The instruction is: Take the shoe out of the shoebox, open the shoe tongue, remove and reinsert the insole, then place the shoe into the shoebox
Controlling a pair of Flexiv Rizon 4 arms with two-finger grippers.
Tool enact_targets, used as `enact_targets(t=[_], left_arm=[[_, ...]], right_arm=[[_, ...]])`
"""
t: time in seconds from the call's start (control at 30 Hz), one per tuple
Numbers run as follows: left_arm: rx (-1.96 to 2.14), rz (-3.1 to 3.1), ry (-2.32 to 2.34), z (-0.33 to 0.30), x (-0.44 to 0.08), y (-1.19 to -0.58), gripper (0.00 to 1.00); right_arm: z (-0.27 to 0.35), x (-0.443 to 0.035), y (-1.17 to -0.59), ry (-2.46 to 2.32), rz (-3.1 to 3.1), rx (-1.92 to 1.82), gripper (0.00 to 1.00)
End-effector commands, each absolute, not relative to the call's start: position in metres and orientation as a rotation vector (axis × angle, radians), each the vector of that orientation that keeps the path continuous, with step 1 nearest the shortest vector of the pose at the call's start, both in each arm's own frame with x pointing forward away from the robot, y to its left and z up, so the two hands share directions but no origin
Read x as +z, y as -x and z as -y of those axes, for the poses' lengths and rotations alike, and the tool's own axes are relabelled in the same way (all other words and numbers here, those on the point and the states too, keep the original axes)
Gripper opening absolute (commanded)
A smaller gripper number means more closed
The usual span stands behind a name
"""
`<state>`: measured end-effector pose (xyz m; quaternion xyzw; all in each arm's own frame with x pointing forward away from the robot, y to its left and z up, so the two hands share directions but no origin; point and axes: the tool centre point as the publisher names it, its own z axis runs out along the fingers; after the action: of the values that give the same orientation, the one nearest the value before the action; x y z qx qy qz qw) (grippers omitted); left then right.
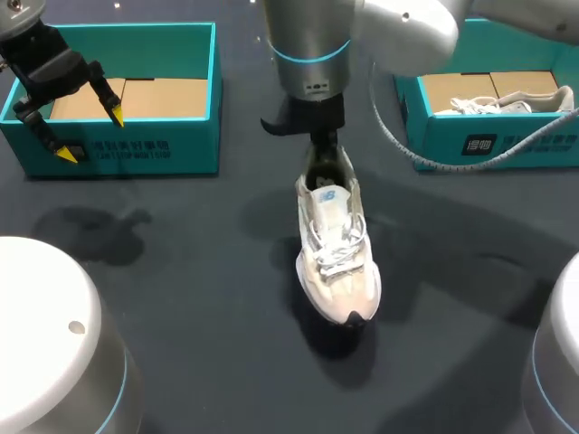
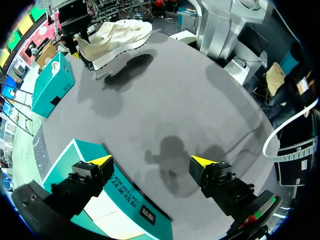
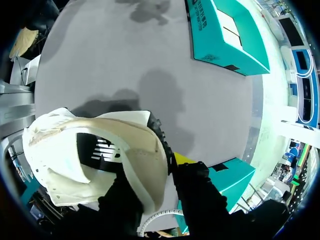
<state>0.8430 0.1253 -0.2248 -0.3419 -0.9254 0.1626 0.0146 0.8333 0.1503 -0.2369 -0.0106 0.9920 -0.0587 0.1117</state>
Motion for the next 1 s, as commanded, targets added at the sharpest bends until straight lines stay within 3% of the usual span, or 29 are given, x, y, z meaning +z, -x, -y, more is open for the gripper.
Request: enact_targets(t=[0.03,0.57,1.0], left_arm=[[0.502,2.880,1.064,-0.126,-0.224,-0.843,1.00],[0.502,2.880,1.064,-0.126,-0.224,-0.843,1.00],[0.502,2.880,1.064,-0.126,-0.224,-0.843,1.00]], right_arm=[[-0.126,-0.194,-0.831,0.028,-2.914,-0.123,0.00],[-0.118,-0.188,-0.831,-0.008,-2.927,-0.113,0.00],[-0.038,-0.122,-0.868,-0.132,-2.862,-0.143,0.00]])
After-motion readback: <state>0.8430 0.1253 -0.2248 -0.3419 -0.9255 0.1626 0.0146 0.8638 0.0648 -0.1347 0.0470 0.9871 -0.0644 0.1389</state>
